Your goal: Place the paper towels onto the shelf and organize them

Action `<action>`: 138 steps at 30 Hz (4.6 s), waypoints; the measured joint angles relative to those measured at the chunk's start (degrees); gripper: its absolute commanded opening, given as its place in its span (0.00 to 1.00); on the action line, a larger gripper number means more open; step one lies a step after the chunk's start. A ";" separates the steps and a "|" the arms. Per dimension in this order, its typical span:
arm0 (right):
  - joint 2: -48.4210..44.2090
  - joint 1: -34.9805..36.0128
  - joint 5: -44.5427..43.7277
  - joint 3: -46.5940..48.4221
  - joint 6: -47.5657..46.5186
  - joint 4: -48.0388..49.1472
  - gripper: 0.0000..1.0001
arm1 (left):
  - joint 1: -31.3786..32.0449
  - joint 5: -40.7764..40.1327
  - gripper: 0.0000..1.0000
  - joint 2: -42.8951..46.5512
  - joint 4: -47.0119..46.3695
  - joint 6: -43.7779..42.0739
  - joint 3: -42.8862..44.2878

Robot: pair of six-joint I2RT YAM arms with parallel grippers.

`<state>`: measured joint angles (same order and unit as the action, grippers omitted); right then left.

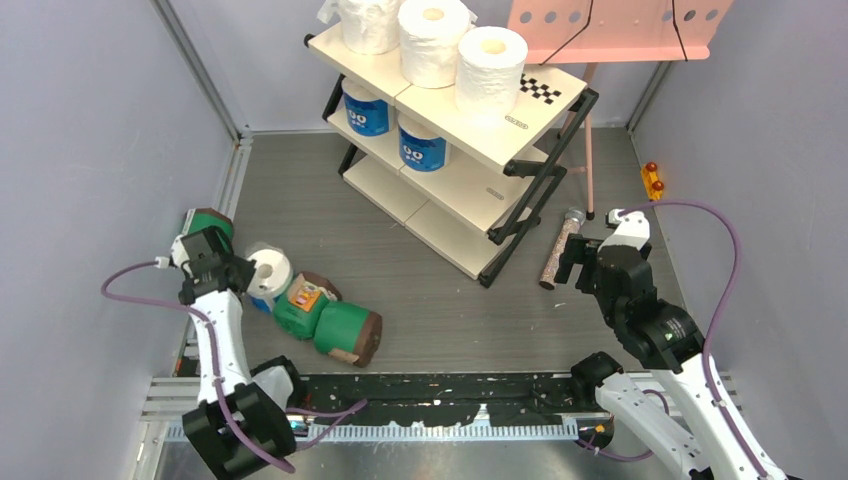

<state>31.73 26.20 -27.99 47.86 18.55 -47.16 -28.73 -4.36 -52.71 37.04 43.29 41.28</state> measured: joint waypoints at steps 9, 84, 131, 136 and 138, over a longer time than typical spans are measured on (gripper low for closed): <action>-0.83 0.00 -0.55 -0.02 0.02 -0.02 0.95 | 14.32 4.15 0.17 -10.73 -7.06 8.83 3.89; -3.61 0.00 -4.48 -0.02 1.18 -0.92 0.95 | 15.28 21.16 0.47 -31.10 3.78 -23.28 20.50; -4.50 0.00 -5.16 -0.02 1.31 -0.96 0.95 | 33.07 9.01 0.77 -30.21 9.22 -19.71 27.39; -4.50 0.00 -5.42 -0.02 1.31 -0.98 0.95 | 35.06 9.42 0.75 -32.63 9.55 -21.57 27.50; -4.50 0.00 -5.42 -0.04 1.31 -0.98 0.95 | 35.50 9.42 0.73 -33.73 9.42 -21.70 27.78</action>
<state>27.22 26.20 -33.41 47.81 19.86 -48.14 6.76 5.06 -86.43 46.46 21.58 69.06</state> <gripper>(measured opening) 0.954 0.753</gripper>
